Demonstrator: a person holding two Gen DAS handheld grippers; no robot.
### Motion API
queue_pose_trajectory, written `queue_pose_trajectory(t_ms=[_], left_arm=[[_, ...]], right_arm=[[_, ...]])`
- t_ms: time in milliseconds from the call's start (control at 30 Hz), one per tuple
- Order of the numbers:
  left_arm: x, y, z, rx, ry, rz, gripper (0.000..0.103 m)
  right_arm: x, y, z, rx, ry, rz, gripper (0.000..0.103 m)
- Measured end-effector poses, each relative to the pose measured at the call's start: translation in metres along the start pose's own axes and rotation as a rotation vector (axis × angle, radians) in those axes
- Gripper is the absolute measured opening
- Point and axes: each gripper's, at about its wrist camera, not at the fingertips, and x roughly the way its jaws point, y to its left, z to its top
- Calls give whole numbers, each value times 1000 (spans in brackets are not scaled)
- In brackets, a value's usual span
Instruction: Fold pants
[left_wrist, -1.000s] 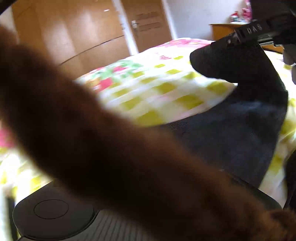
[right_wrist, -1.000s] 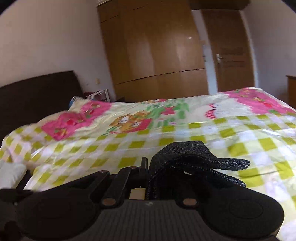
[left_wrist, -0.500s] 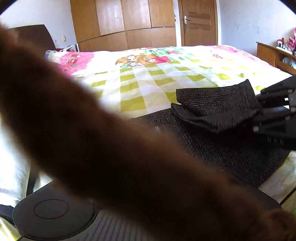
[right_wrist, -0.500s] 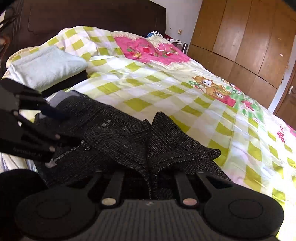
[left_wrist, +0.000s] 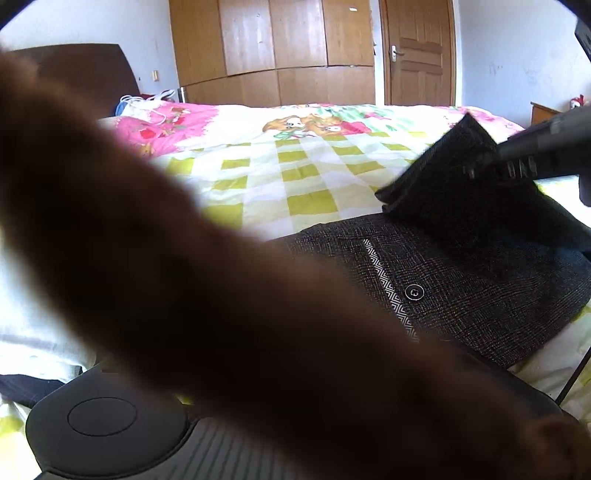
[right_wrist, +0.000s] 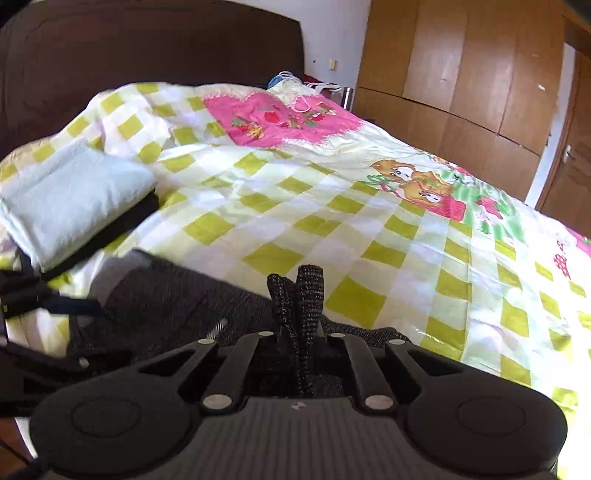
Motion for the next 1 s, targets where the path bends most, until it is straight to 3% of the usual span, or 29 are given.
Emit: queue_pose_trajectory(t_ms=[133,267,433,567,733,800,867,1000], left_arm=[[1,5,-4,-20,-4,-12,56],[1,8,-9,-42,-5,-24,56],[-8,13,-18,-46,-1,-19,57],[-11,16,-24,-61,-7,-26,58],[-11,18,-26,-59,-16,-32,59],[-16,20,-27,-58,-15,-32,59],[-22,23,-31,-60,-2,-18,59],[-42,34,-38,-103,8,30,59]], right_arm=[[-22,-6,36,147,-128,18,24],[-27,32,59,115,-216,120,24],[28,98,36,13,-51,268,24],[41,122,18,-44,-4,276,24],[50,122,16,-47,28,277,26],[56,123,16,-37,79,308,34],[55,126,15,-22,74,340,45],[44,119,16,26,56,431,49]])
